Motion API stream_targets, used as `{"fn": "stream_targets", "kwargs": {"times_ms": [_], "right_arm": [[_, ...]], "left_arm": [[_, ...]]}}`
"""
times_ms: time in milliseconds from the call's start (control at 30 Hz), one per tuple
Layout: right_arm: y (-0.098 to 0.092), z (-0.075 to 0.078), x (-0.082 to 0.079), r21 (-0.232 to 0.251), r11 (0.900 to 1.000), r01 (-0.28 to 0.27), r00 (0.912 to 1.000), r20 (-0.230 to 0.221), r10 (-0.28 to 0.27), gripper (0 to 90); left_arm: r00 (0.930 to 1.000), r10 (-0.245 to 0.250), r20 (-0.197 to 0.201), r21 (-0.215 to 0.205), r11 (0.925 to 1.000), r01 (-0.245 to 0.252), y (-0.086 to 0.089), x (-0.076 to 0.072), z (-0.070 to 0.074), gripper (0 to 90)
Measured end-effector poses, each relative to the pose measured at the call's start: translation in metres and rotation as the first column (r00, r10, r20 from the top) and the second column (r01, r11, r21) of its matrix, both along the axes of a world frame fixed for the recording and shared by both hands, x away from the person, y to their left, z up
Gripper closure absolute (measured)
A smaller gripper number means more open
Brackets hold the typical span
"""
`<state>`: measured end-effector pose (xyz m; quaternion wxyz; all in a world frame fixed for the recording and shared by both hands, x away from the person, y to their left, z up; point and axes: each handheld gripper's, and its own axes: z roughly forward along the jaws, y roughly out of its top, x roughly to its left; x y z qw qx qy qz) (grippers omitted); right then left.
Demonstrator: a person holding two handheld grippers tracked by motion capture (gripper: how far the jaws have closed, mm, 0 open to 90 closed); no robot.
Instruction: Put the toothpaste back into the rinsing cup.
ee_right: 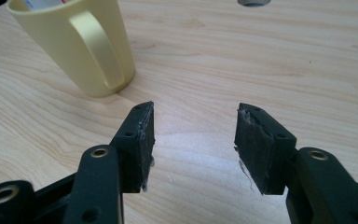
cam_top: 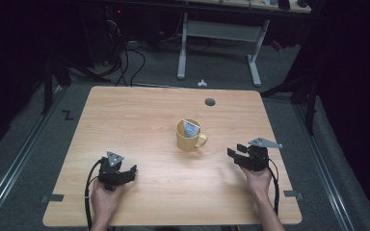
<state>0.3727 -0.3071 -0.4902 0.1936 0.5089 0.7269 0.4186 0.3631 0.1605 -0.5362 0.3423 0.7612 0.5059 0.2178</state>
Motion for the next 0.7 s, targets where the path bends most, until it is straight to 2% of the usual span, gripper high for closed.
{"fn": "stream_targets", "kwargs": {"times_ms": [267,400,500,700], "right_arm": [[0.001,-0.009,0.002,-0.031,1.000,0.006,0.9999,-0.014,-0.006,47.8],[0.002,-0.012,0.003,-0.029,1.000,0.006,0.9997,-0.022,-0.007,47.6],[0.003,-0.015,0.002,-0.028,1.000,0.004,0.9999,-0.011,-0.004,47.4],[0.003,-0.021,0.003,-0.017,1.000,0.016,0.9995,-0.025,-0.016,47.2]], "left_arm": [[1.0000,0.000,0.000,0.000,1.0000,0.000,0.000,0.000,0.000,26.0],[1.0000,0.000,0.000,0.000,1.0000,0.000,0.000,0.000,0.000,26.0],[1.0000,-0.001,0.000,0.001,1.0000,0.001,0.000,0.000,0.000,26.0],[1.0000,0.000,0.000,0.001,1.0000,0.000,0.000,0.000,0.000,26.0]]}}
